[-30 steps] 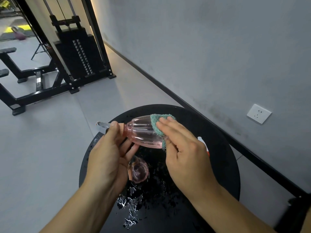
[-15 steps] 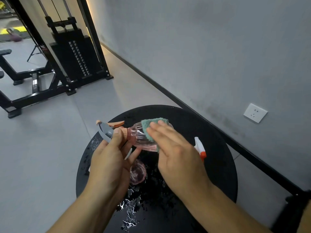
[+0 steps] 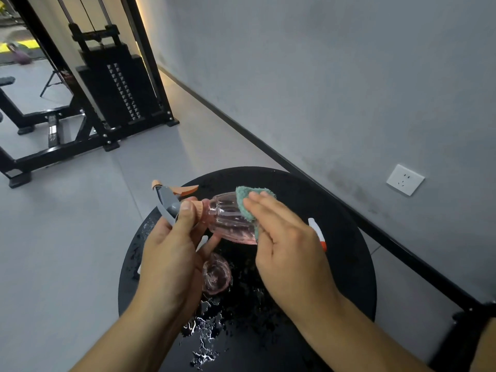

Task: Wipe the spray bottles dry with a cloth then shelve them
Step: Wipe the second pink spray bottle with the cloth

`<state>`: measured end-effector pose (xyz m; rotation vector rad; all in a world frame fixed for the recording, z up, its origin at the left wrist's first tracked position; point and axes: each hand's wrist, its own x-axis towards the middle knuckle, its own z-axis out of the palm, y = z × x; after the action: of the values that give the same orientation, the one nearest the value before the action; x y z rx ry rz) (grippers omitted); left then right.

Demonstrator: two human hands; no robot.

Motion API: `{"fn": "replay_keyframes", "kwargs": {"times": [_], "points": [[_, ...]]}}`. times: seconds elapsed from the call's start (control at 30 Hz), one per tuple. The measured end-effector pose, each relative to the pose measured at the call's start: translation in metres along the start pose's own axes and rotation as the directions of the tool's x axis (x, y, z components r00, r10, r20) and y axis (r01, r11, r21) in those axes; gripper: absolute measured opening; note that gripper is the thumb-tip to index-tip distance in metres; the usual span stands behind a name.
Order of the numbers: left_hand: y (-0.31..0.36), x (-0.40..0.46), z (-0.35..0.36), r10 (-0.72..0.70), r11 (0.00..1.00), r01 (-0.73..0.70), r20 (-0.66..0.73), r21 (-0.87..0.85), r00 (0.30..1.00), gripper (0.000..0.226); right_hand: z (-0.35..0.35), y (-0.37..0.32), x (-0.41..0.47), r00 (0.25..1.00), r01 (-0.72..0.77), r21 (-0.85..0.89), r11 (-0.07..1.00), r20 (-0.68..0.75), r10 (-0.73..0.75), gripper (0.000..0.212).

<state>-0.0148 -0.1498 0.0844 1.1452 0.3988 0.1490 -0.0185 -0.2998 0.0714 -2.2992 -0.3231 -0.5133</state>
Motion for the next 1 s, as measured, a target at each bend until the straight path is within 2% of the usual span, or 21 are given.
{"fn": "replay_keyframes", "kwargs": {"times": [0.13,0.23,0.37,0.53,0.67,0.87,1.0], "points": [[-0.004,-0.001,0.0,-0.018,1.0,0.018,0.006,0.006,1.0,0.027,0.006,-0.003,-0.004,0.991,0.116,-0.017,0.993,0.068,-0.114,0.048],[0.001,0.0,0.0,-0.004,1.0,0.004,0.001,-0.013,1.0,0.036,0.002,0.004,0.001,0.997,0.069,-0.005,0.998,0.041,-0.069,0.05],[0.0,0.0,-0.001,0.006,1.0,-0.006,-0.002,-0.013,1.0,0.027,0.004,0.003,-0.003,0.999,0.024,0.003,1.0,0.021,-0.024,0.05],[-0.005,0.001,-0.002,-0.004,1.0,0.004,0.017,0.012,1.0,0.024,0.004,0.0,-0.003,0.985,0.144,0.031,0.989,0.096,-0.146,0.046],[0.001,0.004,-0.003,0.02,1.0,-0.02,-0.004,-0.006,1.0,0.024,-0.006,0.005,0.004,1.0,0.028,0.01,1.0,0.01,-0.028,0.049],[-0.008,0.001,-0.002,-0.006,1.0,0.005,0.022,0.016,1.0,0.018,0.005,0.004,-0.003,0.989,0.105,0.007,0.994,0.106,-0.105,0.048],[-0.002,0.006,-0.003,0.005,1.0,-0.005,-0.012,-0.002,1.0,0.019,-0.004,0.004,0.003,0.999,0.004,0.008,1.0,0.034,-0.005,0.048]]}}
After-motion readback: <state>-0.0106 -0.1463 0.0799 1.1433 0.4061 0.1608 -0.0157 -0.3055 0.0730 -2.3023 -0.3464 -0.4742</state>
